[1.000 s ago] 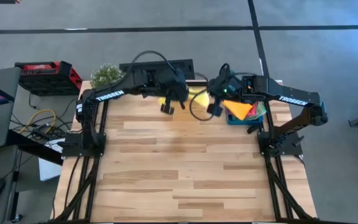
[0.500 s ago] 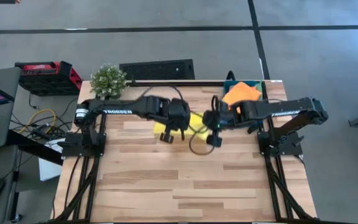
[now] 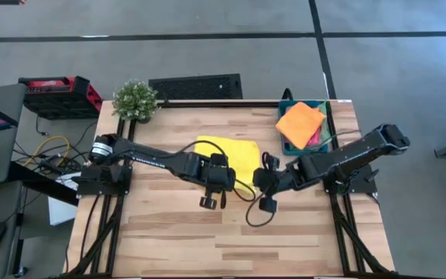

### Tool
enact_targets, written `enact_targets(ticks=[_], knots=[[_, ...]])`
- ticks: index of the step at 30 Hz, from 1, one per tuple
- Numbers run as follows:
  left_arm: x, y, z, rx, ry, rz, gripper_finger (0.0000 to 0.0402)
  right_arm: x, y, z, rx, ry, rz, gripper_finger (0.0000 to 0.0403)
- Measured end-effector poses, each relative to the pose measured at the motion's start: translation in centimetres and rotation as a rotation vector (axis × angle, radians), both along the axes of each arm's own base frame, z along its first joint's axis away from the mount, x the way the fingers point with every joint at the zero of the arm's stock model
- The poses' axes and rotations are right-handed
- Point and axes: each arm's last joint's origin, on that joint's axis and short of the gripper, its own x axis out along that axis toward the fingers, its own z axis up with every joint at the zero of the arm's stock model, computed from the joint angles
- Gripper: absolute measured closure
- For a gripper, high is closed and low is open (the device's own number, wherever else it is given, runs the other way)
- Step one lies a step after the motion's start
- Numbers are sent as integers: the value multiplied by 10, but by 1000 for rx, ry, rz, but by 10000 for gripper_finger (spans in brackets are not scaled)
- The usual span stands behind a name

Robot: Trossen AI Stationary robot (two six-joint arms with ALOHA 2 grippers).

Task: Fold microfiber towels
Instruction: Fold the yellow microfiber towel on the table

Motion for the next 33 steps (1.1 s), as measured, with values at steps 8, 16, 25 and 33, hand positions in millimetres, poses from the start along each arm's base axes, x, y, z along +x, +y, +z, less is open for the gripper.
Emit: enact_targets(ticks=[8, 16, 25, 33], knots=[[-2, -11, -27, -46, -33, 76, 401, -5, 2, -29, 20, -14, -13, 400], [-1, 16, -33, 86, -49, 218, 401, 0, -29, -44, -29, -29, -128, 397], [7, 64, -41, 100, -43, 362, 401, 10, -65, -62, -121, 23, -253, 396], [16, 100, -63, 111, -3, 369, 401, 19, -93, -80, -213, 83, -318, 395]])
